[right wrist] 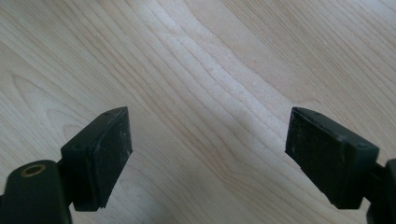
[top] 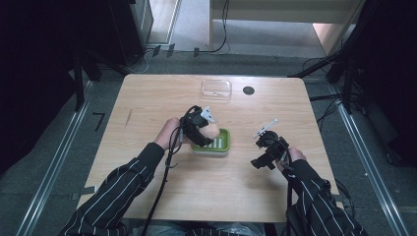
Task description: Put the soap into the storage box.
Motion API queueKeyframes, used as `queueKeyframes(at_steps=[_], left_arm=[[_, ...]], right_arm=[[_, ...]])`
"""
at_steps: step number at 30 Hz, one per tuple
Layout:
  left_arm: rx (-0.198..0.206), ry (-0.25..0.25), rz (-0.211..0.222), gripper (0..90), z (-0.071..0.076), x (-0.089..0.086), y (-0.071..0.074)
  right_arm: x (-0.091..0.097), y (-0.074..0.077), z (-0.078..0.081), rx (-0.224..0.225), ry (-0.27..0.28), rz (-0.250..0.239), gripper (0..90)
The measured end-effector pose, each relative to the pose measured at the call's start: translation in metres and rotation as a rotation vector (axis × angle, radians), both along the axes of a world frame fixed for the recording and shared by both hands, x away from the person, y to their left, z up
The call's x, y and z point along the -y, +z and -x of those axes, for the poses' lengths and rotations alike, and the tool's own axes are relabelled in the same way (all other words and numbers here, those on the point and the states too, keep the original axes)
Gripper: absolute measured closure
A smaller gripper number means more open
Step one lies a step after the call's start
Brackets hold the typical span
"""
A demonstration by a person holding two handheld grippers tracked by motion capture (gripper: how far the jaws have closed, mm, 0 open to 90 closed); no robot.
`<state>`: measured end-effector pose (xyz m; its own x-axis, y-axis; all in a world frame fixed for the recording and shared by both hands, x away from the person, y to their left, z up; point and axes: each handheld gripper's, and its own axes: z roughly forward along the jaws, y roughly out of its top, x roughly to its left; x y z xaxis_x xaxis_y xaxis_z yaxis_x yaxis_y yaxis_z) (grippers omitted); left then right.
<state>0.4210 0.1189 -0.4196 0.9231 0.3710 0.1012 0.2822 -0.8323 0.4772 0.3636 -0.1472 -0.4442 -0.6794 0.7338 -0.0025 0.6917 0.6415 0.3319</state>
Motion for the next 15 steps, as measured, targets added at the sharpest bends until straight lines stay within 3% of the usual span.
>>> queueKeyframes(at_steps=[15], left_arm=[[0.004, 0.0, 0.004, 33.5, 0.0005, 0.0054, -0.0085]], right_arm=[[0.0004, 0.0001, 0.0001, -0.001, 0.0, 0.001, 15.4]])
